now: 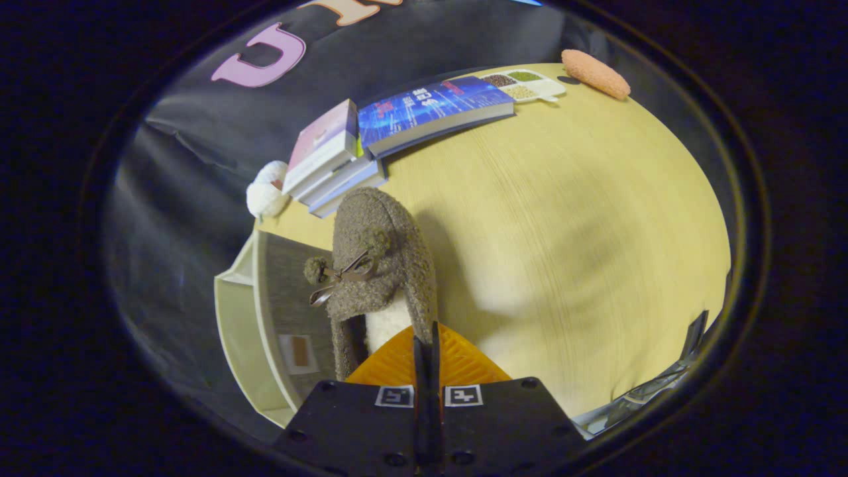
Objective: Open the storage box then place both shoes into the box .Put the left shoe in first, then the right shoe, with the right side of both shoes facing outward in a uniform manner.
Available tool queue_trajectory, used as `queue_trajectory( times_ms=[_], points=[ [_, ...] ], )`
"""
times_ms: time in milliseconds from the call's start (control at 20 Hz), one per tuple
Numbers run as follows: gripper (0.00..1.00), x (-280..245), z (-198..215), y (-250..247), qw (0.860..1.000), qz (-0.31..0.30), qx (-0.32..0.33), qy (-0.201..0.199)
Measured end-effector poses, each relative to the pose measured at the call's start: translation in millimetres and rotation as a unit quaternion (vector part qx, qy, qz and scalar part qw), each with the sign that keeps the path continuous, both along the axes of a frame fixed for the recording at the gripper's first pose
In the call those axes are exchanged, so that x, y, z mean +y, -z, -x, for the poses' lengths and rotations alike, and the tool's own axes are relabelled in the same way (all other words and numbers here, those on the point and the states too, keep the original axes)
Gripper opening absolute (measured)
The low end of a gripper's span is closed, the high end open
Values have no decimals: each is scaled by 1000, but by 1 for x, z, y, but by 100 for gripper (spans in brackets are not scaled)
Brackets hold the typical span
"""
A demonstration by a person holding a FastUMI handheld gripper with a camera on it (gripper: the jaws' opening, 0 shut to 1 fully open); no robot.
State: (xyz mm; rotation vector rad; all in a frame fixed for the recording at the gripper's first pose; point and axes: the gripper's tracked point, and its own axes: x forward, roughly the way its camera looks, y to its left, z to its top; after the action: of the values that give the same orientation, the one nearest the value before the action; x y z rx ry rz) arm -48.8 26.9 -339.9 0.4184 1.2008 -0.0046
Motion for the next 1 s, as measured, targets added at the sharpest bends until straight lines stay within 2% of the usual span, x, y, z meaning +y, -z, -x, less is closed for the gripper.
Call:
queue_trajectory(
  times_ms=[300, 500, 600, 800, 1000],
  points=[
    [3, 48, -7, -86, 997, -30, -73, -25],
    [3, 91, 2, -116, 993, -58, -88, -46],
    [3, 108, 9, -116, 993, -63, -83, -55],
    [3, 133, 32, -84, 995, -52, -49, -73],
    [3, 133, 47, -53, 997, -5, -30, -74]
  ],
)
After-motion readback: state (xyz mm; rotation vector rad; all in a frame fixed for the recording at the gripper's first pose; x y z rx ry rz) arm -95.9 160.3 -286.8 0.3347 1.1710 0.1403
